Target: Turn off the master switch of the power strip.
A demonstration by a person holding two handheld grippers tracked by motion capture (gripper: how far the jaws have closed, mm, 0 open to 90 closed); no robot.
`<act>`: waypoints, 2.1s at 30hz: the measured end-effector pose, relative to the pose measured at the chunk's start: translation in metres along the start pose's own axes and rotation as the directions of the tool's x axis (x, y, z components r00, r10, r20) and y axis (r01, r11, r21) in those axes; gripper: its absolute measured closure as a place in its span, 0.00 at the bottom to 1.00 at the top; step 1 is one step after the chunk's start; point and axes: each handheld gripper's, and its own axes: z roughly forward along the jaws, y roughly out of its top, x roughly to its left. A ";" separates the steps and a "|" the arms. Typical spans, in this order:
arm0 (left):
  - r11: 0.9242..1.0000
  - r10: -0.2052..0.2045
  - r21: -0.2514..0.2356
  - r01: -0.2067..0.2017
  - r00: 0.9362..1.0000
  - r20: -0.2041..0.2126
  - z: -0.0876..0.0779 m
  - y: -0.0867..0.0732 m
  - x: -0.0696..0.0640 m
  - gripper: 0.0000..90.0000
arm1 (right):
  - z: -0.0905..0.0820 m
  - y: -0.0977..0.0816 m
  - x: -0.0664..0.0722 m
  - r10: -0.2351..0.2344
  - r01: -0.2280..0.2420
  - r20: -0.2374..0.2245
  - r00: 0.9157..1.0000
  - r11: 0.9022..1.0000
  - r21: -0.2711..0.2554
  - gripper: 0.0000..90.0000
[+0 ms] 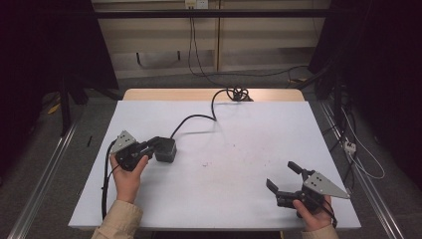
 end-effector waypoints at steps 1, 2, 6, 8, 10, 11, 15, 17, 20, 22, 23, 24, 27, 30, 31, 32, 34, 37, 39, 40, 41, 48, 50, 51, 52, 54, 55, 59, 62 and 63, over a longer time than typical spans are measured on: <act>1.000 -0.005 -0.003 0.005 1.000 -0.002 0.000 0.000 0.000 0.87 | 0.000 0.000 0.000 0.000 0.000 0.000 1.000 1.000 0.000 0.04; 1.000 -0.005 -0.003 0.005 1.000 -0.001 -0.001 0.000 0.000 0.87 | 0.000 0.000 0.000 0.001 -0.001 0.000 1.000 1.000 0.000 0.04; 1.000 -0.009 -0.007 0.009 1.000 0.008 -0.001 0.000 0.001 0.90 | 0.000 0.000 0.000 -0.001 0.001 0.000 1.000 1.000 0.000 0.04; 1.000 -0.009 -0.006 0.009 1.000 0.009 -0.001 0.000 0.000 0.90 | 0.000 0.000 0.000 -0.001 0.001 0.000 1.000 1.000 0.000 0.04; 1.000 -0.010 -0.008 0.010 1.000 0.011 -0.001 0.000 0.000 0.91 | 0.000 0.000 0.000 -0.001 0.001 0.000 1.000 1.000 0.000 0.04; 1.000 -0.009 -0.006 0.009 1.000 0.013 -0.001 0.000 0.001 0.91 | 0.000 0.000 0.000 0.000 0.000 -0.001 1.000 1.000 0.000 0.04; 1.000 -0.014 -0.005 0.014 1.000 0.019 -0.001 0.001 0.001 0.93 | 0.000 0.000 0.000 -0.002 0.002 -0.001 1.000 1.000 0.000 0.04; 1.000 -0.017 -0.003 0.018 1.000 0.025 -0.001 0.001 0.001 0.96 | 0.000 0.000 0.000 -0.003 0.003 -0.002 1.000 1.000 0.001 0.04; 1.000 -0.024 0.000 0.024 0.999 0.031 -0.001 0.001 0.002 0.99 | 0.000 0.000 0.000 -0.002 0.002 0.000 1.000 1.000 0.000 0.04; 1.000 -0.028 0.007 0.028 0.999 0.030 -0.001 0.001 0.002 1.00 | 0.000 0.000 0.000 -0.004 0.004 -0.001 1.000 1.000 0.000 0.04; 1.000 -0.028 0.007 0.028 0.999 0.030 -0.001 0.001 0.002 1.00 | 0.000 0.000 0.000 -0.004 0.004 0.000 1.000 1.000 0.000 0.04; 0.999 -0.032 0.010 0.031 0.999 0.030 -0.001 0.001 0.002 1.00 | 0.000 0.000 0.000 -0.004 0.004 0.000 1.000 1.000 0.000 0.04; 0.999 -0.038 0.016 0.038 0.999 0.032 0.000 0.002 0.003 1.00 | 0.000 0.000 0.000 -0.005 0.005 0.000 1.000 1.000 0.000 0.04; 0.999 -0.040 0.023 0.039 0.999 0.033 0.002 0.002 0.004 1.00 | 0.000 0.000 0.000 -0.004 0.004 0.001 1.000 1.000 0.000 0.04; 0.999 -0.045 0.026 0.044 0.998 0.035 0.003 0.002 0.004 1.00 | 0.000 0.000 0.000 -0.003 0.003 0.002 1.000 1.000 -0.001 0.04; 0.999 -0.044 0.029 0.043 0.998 0.037 0.003 0.002 0.004 1.00 | 0.000 0.000 0.000 -0.003 0.003 0.002 1.000 1.000 0.000 0.04; 0.999 -0.041 0.034 0.039 0.998 0.040 0.004 0.002 0.003 1.00 | 0.000 0.000 0.000 -0.002 0.002 0.002 1.000 1.000 0.001 0.04; 0.999 -0.035 0.040 0.034 0.999 0.039 0.004 0.002 0.003 1.00 | 0.000 0.000 0.000 -0.005 0.005 0.001 1.000 1.000 0.002 0.04; 0.999 -0.034 0.041 0.032 0.999 0.040 0.004 0.002 0.004 1.00 | 0.000 0.000 0.000 -0.004 0.004 0.000 1.000 1.000 0.001 0.04; 0.999 -0.035 0.043 0.033 0.999 0.037 0.003 0.002 0.004 1.00 | 0.000 0.000 0.000 -0.004 0.004 0.000 1.000 1.000 0.002 0.04; 0.999 -0.034 0.043 0.032 0.999 0.038 0.003 0.002 0.004 1.00 | 0.000 0.000 0.000 -0.005 0.005 0.001 1.000 1.000 0.002 0.04; 0.998 -0.032 0.062 0.030 0.999 0.038 0.005 0.001 0.003 1.00 | 0.000 0.000 0.000 -0.005 0.005 0.000 1.000 1.000 0.001 0.04; 0.997 -0.036 0.066 0.034 0.999 0.036 0.005 0.001 0.003 1.00 | 0.000 0.000 0.000 -0.006 0.006 0.000 1.000 1.000 0.001 0.04; 0.997 -0.033 0.067 0.030 0.999 0.036 0.005 0.001 0.003 1.00 | 0.000 0.000 0.000 -0.006 0.006 0.000 1.000 1.000 0.001 0.04; 0.997 -0.033 0.067 0.030 0.999 0.036 0.005 0.001 0.003 1.00 | 0.000 0.000 0.000 -0.006 0.006 0.000 1.000 1.000 0.002 0.04; 0.997 -0.030 0.072 0.028 0.999 0.037 0.006 0.000 0.003 1.00 | 0.000 0.000 0.000 -0.006 0.006 0.000 1.000 1.000 0.002 0.04; 0.997 -0.029 0.075 0.026 0.999 0.038 0.006 0.000 0.002 1.00 | 0.000 0.000 0.000 -0.006 0.006 0.000 1.000 1.000 0.001 0.04; 0.997 -0.027 0.080 0.024 0.999 0.037 0.006 0.000 0.002 1.00 | 0.000 0.000 0.000 -0.006 0.006 0.000 1.000 1.000 0.000 0.04; 0.996 -0.029 0.085 0.026 0.999 0.035 0.007 -0.001 0.002 1.00 | 0.000 0.000 0.000 -0.006 0.006 0.000 1.000 1.000 0.001 0.04; 0.996 -0.029 0.085 0.026 0.999 0.035 0.007 -0.001 0.002 1.00 | 0.000 0.000 0.000 -0.006 0.006 0.000 1.000 1.000 0.001 0.04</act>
